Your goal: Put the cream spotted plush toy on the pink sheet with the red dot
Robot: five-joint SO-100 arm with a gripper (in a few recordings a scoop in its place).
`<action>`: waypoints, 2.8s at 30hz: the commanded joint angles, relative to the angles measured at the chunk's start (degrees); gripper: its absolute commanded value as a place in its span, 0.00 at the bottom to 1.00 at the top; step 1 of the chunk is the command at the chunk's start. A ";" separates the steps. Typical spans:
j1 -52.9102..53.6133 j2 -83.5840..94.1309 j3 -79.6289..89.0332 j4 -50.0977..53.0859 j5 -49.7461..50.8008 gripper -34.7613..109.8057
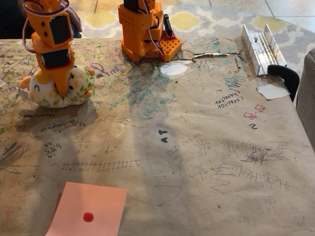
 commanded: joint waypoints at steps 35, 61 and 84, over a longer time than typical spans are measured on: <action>-35.16 77.17 11.69 -32.52 42.98 0.24; -24.35 55.20 32.26 -22.50 17.49 0.50; -27.95 101.25 54.49 3.78 48.96 0.45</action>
